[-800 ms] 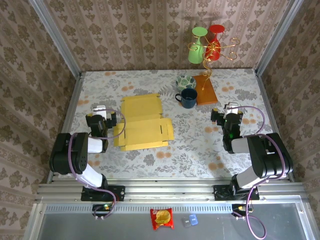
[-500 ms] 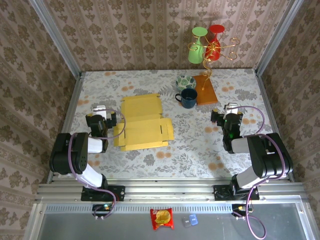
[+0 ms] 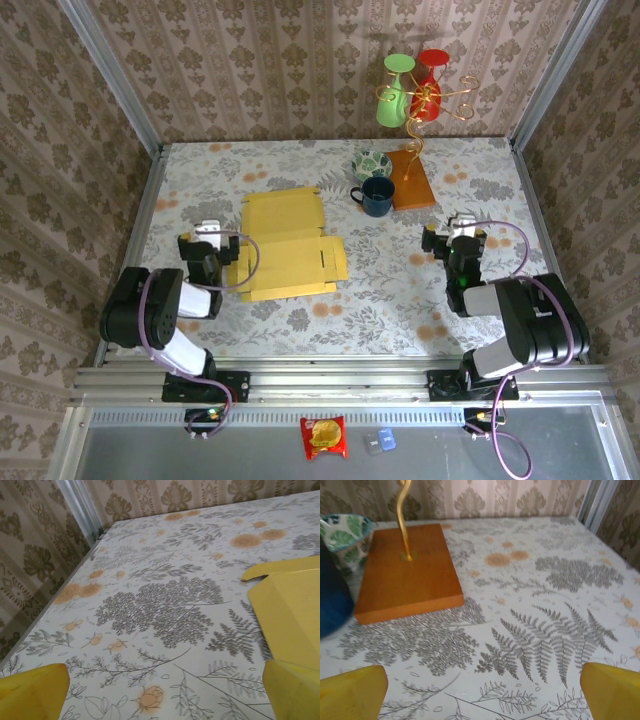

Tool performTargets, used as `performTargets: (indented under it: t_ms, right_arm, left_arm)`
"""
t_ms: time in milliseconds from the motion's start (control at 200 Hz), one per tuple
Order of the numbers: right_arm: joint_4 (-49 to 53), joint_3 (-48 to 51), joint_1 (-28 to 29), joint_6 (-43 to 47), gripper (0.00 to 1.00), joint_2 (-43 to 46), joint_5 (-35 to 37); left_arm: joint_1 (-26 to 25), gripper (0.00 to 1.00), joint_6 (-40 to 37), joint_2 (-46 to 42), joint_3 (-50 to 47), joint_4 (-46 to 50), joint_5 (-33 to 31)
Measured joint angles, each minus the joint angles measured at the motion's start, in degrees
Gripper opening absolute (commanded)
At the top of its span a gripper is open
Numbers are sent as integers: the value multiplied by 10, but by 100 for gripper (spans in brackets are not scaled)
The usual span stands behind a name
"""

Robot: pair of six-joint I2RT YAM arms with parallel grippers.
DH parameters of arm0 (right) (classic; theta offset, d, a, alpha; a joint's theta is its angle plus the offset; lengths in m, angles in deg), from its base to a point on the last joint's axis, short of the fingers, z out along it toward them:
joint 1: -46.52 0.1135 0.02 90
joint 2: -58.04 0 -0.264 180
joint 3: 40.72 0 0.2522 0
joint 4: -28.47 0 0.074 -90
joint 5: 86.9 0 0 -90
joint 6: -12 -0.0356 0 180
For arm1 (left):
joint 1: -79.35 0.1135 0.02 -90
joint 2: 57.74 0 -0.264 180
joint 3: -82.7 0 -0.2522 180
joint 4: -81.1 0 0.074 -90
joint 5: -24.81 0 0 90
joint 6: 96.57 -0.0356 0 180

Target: Fold the paper box

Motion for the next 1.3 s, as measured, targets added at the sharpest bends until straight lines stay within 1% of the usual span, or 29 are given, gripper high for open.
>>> performTargets:
  t_ms: [95,140,170,220,230,245,250,295,330,355,370,390,405,430,435,450,465,495,525,565,600,625,715,760,855,940,1100,1185,1300]
  right_arm:
    - [39,-2,33,22,100,103,21]
    - [66,-15,49,29,100,156,32]
    - [106,-37,59,27,100,188,43]
    - [213,-104,69,-10,100,231,57]
    - [247,-131,71,-18,100,240,60]
    - [287,-162,71,-40,100,247,59]
    - [317,-182,71,-51,100,249,59]
    - [423,-282,65,-108,100,254,57]
    - [486,-357,53,-168,100,255,43]
    - [514,-390,41,-208,100,257,24]
    - [529,-406,32,-230,100,260,10]
    - [546,-418,17,-265,100,264,-12]
    - [556,-424,9,-283,100,268,-23]
    - [578,-427,-4,-325,100,274,-45]
    - [581,-427,-7,-329,100,276,-47]
    - [595,-426,-10,-350,100,278,-56]
    - [613,-425,-12,-371,100,278,-61]
    - [650,-423,-7,-405,99,274,-73]
    - [686,-419,11,-438,90,261,-85]
    - [727,-412,46,-482,82,235,-105]
    - [748,-402,80,-516,79,211,-124]
    - [753,-391,106,-540,78,190,-138]
    - [748,-327,189,-631,78,139,-189]
    - [721,-287,226,-678,78,126,-208]
    - [670,-231,289,-759,77,95,-229]
    - [626,-225,325,-812,75,59,-238]
    - [527,-225,376,-894,74,2,-241]
    - [490,-221,394,-923,73,-22,-240]
    - [453,-218,404,-945,67,-45,-236]
  left_arm:
    - [-40,100,-23,-35,-1,11,-75]
    - [-61,100,-35,-78,5,38,-106]
    - [-74,100,-41,-113,15,65,-125]
    - [-88,100,-43,-164,52,127,-152]
    - [-89,100,-44,-174,59,136,-156]
    - [-91,100,-35,-191,77,164,-160]
    - [-91,100,-32,-198,88,180,-161]
    - [-87,100,9,-233,160,289,-162]
    - [-77,100,56,-251,218,366,-153]
    - [-57,100,99,-262,257,410,-128]
    - [-48,96,116,-266,272,425,-117]
    - [-19,89,154,-273,296,450,-77]
    - [-5,85,173,-276,305,460,-63]
    - [38,81,218,-278,323,484,-14]
    - [38,80,218,-278,323,484,-14]
    - [62,78,250,-277,331,498,5]
    - [82,75,265,-275,339,518,24]
    - [108,71,300,-265,356,557,47]
    - [121,68,327,-248,375,602,67]
    - [120,63,353,-218,403,671,90]
    - [109,57,369,-181,433,741,109]
    - [101,55,377,-157,448,779,119]
    - [67,53,386,-85,470,905,155]
    - [57,50,386,-68,464,947,172]
    - [53,44,386,-56,443,992,202]
    - [53,44,386,-44,436,1003,216]
    - [55,42,375,-14,431,981,236]
    - [55,41,366,1,424,965,243]
    - [55,40,358,17,415,949,254]
